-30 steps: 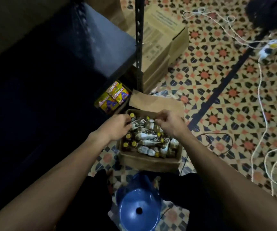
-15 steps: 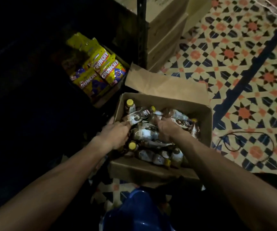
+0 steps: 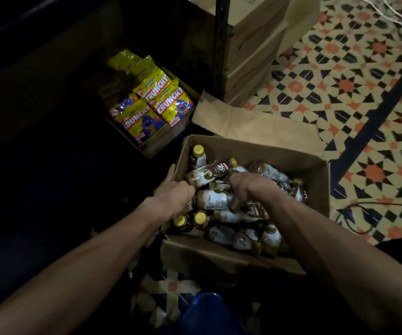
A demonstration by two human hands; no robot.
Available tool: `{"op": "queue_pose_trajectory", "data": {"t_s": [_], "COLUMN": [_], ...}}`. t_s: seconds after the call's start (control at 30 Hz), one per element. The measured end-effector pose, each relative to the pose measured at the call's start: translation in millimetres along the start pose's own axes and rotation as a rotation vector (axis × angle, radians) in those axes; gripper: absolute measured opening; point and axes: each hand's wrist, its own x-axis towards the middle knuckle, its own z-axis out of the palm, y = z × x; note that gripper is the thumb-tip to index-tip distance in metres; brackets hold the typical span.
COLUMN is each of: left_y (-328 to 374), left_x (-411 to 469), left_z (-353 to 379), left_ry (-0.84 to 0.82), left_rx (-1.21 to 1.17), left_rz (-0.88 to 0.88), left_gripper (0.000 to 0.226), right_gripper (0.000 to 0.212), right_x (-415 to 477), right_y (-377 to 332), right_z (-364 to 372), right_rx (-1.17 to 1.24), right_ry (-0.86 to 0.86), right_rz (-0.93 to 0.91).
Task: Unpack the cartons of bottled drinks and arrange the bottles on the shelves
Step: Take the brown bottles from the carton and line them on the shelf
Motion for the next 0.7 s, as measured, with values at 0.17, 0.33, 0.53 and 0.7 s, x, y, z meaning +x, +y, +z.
{"op": "queue_pose_trajectory", "data": {"t_s": [0.17,0.33,0.53,0.7], "left_y": [-6.3,-9.7,-28.0,-29.8], "left_x": [-3.4,-15.1,-28.3,-38.5], "left_z": [-12.7,-39.3,-55.3,-62.0], "left_ry": [0.022,0.071,0.126,0.219], "left_rx": [-0.159,-0.259,-0.403,-0.508], "left_rz": [-0.008,-0.046,-0.015,-0.028], "left_gripper": [0.023,0.03,0.034,0.031], "right_gripper": [0.058,0.069,0.048,0.038], "right_x": [-22.1,-37.7,-45.5,-53.5], "right_y": [3.0,1.8,-4.5,-12.7], "right_z": [-28.5,-47.4,-54.3,-42.8], "right_rx": [0.137,0.309,0.531,0.71], "right_ry": [-0.033,0.061,0.236,0.401], "right_rz": [-0.05,-0.072,-0.12,-0.159]}}
